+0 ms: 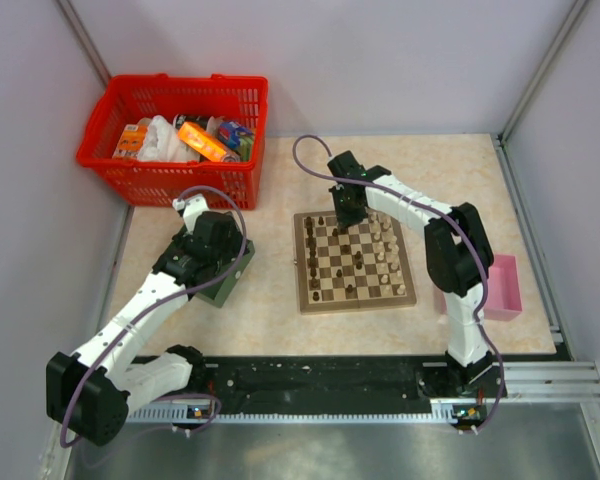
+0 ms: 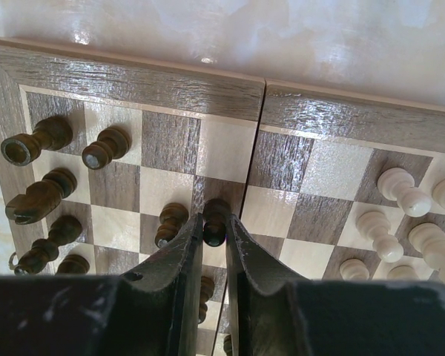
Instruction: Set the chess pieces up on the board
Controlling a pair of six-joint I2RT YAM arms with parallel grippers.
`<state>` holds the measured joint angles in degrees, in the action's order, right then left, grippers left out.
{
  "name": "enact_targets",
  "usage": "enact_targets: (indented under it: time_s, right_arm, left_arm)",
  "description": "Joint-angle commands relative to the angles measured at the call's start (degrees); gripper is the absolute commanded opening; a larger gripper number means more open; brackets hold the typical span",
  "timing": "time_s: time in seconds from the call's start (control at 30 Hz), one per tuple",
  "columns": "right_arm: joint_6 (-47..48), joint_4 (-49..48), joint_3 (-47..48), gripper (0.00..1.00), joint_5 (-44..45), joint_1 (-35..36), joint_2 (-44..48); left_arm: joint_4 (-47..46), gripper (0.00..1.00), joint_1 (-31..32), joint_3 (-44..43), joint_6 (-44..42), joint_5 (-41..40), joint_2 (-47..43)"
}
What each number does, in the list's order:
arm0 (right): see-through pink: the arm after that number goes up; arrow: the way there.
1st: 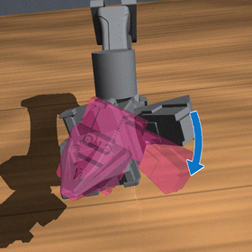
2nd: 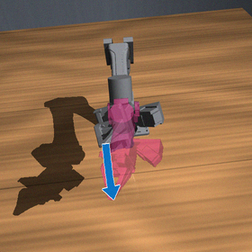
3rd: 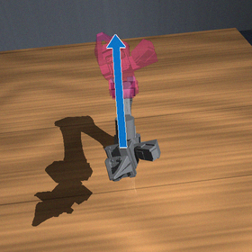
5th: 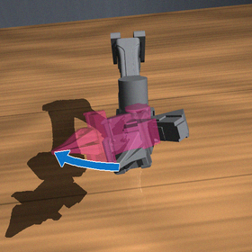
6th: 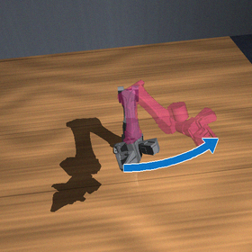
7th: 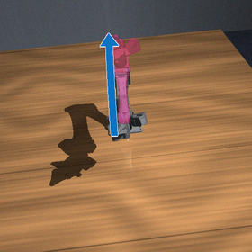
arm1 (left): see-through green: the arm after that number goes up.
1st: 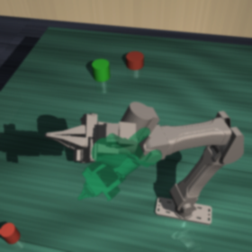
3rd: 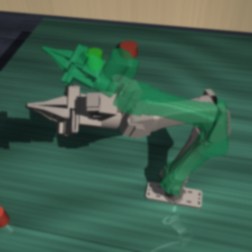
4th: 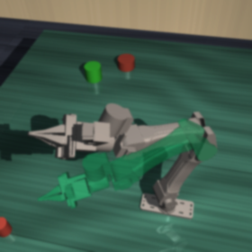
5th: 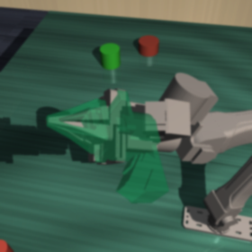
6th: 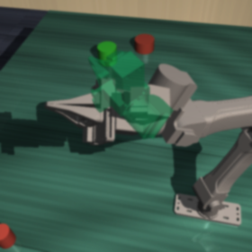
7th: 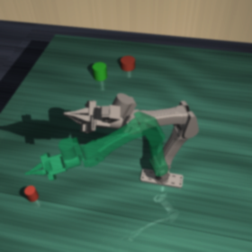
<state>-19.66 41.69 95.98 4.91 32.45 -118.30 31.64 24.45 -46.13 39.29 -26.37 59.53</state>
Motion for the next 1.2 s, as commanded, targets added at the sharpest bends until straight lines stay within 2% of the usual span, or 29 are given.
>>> enact_targets:
  time_s: [0.0,0.37,0.63,1.17]
  right_arm:
    - [1.55,1.29,2.97,0.17,2.3,-0.19,1.14]
    - [2.61,2.25,8.95,0.17,2.13,2.62,-0.7]
    - [1.64,2.25,9.48,0.17,0.37,5.7,-2.55]
    - [0.76,1.55,12.03,0.17,-0.51,5.96,-6.33]
  left_arm:
    - [-1.67,0.97,-0.19,-1.33,0.53,-0.17,-0.2]
    - [-1.67,0.97,-0.19,-1.6,0.53,-0.17,-0.29]
    - [-1.58,0.97,-0.28,-1.33,0.7,-0.26,-0.38]
    - [-1.4,0.97,-0.28,-1.42,0.35,-0.61,-0.29]
